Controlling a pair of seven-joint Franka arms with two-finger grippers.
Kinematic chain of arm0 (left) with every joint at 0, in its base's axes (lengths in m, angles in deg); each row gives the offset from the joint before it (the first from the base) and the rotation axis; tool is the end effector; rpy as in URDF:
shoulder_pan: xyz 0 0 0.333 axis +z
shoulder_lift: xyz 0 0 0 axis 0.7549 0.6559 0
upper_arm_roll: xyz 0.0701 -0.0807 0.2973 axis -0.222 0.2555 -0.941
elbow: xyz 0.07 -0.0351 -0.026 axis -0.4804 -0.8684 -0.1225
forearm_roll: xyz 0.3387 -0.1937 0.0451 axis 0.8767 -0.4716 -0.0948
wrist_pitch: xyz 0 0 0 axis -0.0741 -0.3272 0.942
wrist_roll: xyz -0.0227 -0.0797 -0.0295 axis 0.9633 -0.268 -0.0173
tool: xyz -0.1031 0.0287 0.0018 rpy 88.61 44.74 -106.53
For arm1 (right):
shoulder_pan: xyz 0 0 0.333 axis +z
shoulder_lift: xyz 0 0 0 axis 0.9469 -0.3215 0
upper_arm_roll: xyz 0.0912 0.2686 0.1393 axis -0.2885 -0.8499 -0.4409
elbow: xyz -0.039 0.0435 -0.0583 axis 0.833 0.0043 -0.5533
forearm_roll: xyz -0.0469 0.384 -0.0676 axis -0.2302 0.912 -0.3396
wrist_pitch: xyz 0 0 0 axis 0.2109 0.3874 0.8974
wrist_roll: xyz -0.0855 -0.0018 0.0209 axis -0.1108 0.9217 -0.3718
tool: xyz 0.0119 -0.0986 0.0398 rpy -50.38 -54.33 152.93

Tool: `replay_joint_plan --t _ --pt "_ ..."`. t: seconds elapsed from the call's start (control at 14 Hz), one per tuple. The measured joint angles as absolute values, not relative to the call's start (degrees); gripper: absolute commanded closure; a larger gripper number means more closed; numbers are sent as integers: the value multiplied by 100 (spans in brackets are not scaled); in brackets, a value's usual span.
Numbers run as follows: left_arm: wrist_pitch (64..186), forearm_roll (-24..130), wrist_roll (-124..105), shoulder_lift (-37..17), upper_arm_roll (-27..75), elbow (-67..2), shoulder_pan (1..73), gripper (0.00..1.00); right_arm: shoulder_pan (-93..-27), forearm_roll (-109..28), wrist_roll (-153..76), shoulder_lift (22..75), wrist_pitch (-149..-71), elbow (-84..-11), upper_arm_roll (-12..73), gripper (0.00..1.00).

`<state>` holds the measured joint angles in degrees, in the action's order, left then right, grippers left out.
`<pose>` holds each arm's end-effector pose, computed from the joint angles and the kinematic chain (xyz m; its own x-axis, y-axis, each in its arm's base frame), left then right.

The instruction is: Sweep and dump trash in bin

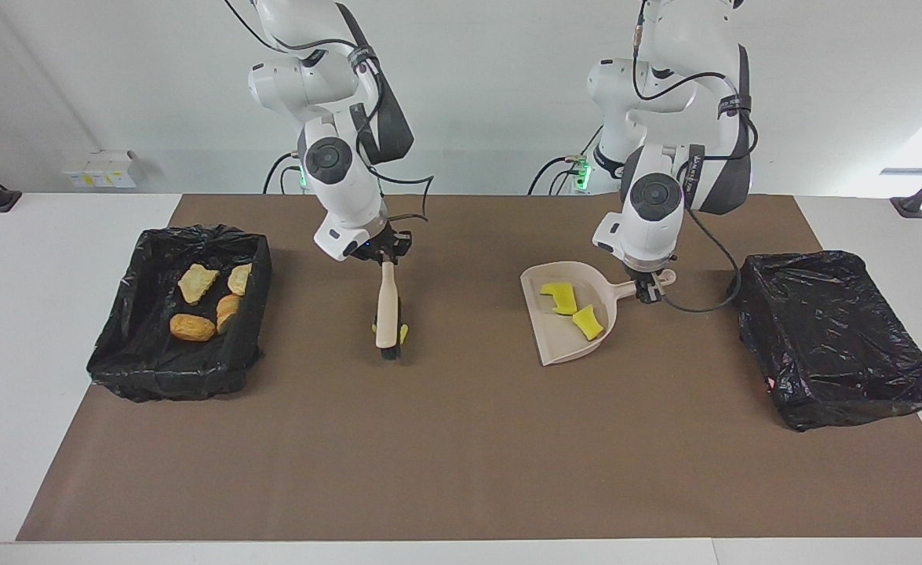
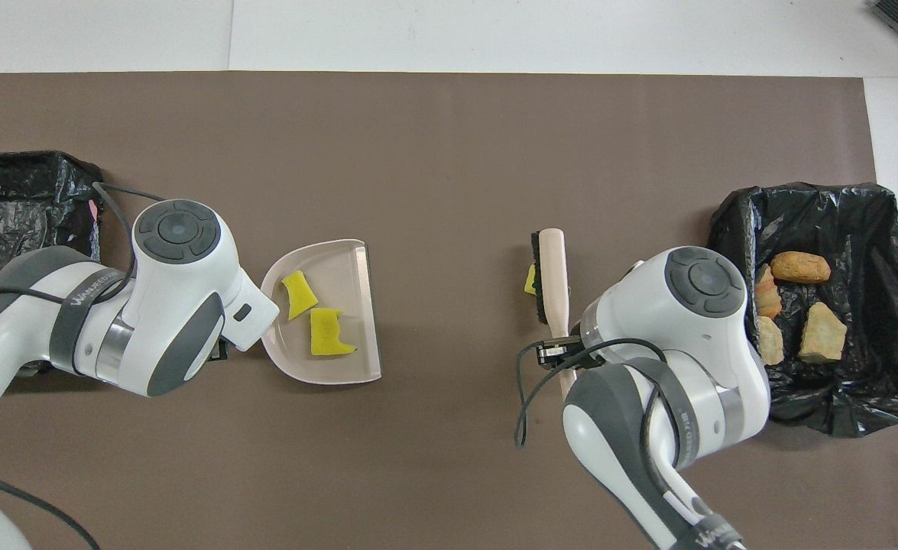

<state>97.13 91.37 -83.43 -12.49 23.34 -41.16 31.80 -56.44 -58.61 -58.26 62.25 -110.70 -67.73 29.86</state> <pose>0.5163 -0.1642 0.3563 0.0831 -0.9527 -0.2922 -0.9839 -0.1250 0.1279 0.4799 0.2165 0.3756 0.9806 0.0869 -0.1756 0.0604 -0.9867 -0.1509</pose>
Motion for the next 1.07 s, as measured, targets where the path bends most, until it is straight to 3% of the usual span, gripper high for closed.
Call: replay_joint_plan --t 0.36,1.07 --pt "9695 9137 -8005 -1283 2348 -4118 2931 100 -4833 -4769 -5853 5905 -12135 -6723 2952 100" --pt "9686 9137 -7959 -1301 2347 -4122 2905 100 -3432 -3823 -6195 5522 -13208 -6594 2933 100"
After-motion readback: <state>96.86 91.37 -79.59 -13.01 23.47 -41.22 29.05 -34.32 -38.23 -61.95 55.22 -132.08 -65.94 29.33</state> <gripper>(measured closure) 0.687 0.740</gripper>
